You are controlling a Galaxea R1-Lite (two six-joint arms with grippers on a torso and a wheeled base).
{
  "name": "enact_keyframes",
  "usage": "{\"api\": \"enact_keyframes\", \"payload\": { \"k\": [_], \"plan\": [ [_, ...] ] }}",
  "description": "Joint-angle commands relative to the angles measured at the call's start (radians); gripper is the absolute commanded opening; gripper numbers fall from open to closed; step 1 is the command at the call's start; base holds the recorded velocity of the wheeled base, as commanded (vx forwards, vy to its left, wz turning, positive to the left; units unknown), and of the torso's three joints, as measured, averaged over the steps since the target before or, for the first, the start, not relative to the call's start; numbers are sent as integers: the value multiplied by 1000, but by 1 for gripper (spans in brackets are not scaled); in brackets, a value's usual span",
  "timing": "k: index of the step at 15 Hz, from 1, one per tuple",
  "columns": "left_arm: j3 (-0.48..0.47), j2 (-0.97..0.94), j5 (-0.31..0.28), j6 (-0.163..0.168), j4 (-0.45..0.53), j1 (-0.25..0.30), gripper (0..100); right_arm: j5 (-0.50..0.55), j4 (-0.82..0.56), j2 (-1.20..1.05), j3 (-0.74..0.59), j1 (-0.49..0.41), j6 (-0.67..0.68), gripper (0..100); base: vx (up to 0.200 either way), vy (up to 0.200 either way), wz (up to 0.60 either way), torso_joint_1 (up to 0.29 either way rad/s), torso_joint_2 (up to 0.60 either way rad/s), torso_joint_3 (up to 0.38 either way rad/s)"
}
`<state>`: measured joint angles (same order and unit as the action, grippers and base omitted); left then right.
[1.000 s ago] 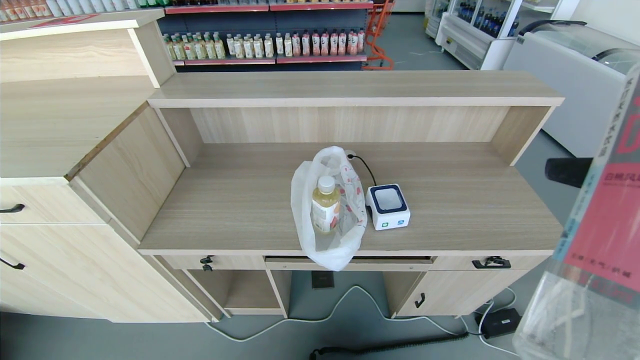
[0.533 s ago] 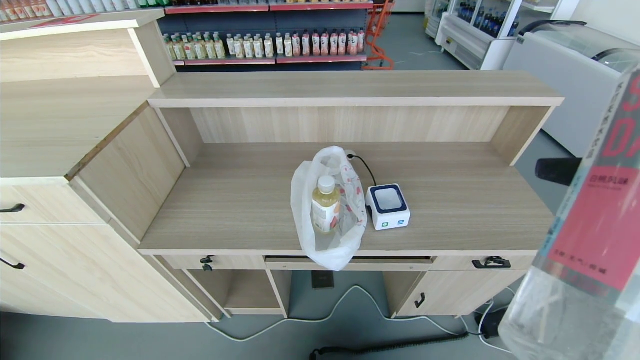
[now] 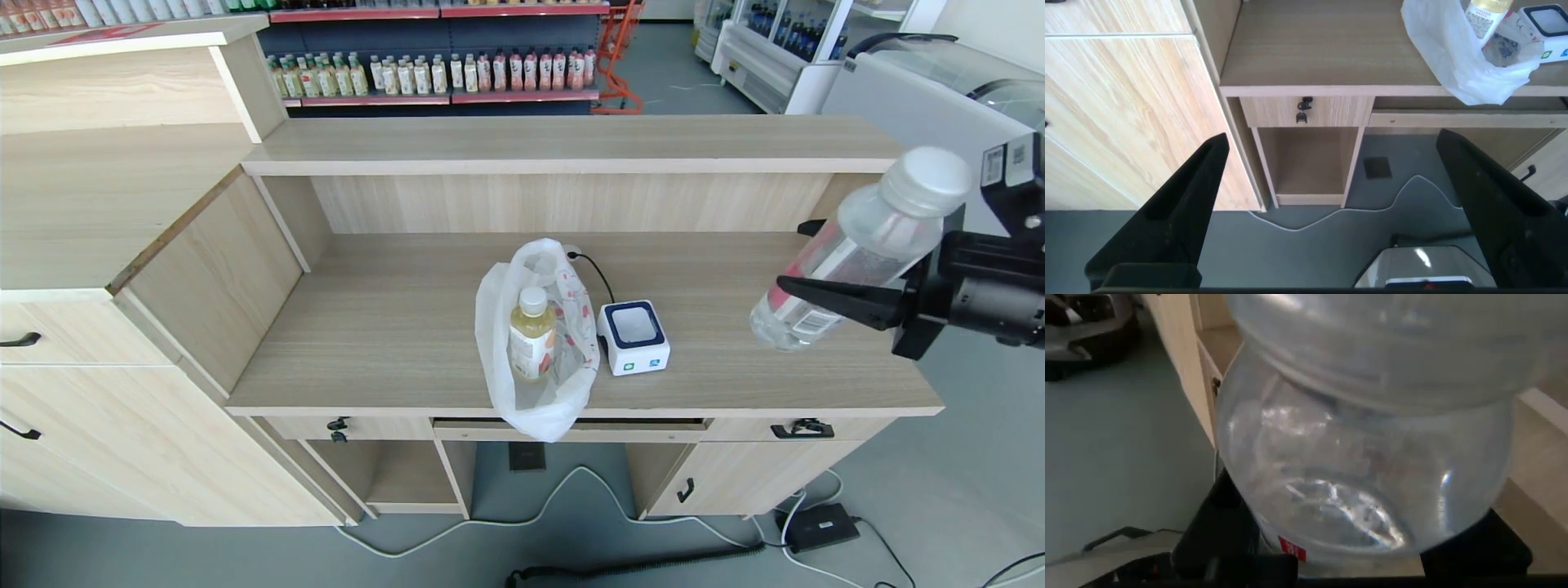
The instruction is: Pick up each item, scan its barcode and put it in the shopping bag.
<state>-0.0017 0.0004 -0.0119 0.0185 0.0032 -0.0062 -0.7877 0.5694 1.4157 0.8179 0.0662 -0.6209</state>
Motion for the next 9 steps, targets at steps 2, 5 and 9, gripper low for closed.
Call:
{"api": "enact_keyframes", "payload": {
  "k": [2,5,9],
  "plan": [
    [0,0,0,0,0,0,100,28,282,267,1,-135,-166,0,0,0,0,0,0,0],
    [0,0,0,0,0,0,100,25,532,423,21,-151,-212,0,0,0,0,0,0,0],
    [0,0,0,0,0,0,100,19,676,591,103,-149,-355,0,0,0,0,0,0,0]
  ]
}}
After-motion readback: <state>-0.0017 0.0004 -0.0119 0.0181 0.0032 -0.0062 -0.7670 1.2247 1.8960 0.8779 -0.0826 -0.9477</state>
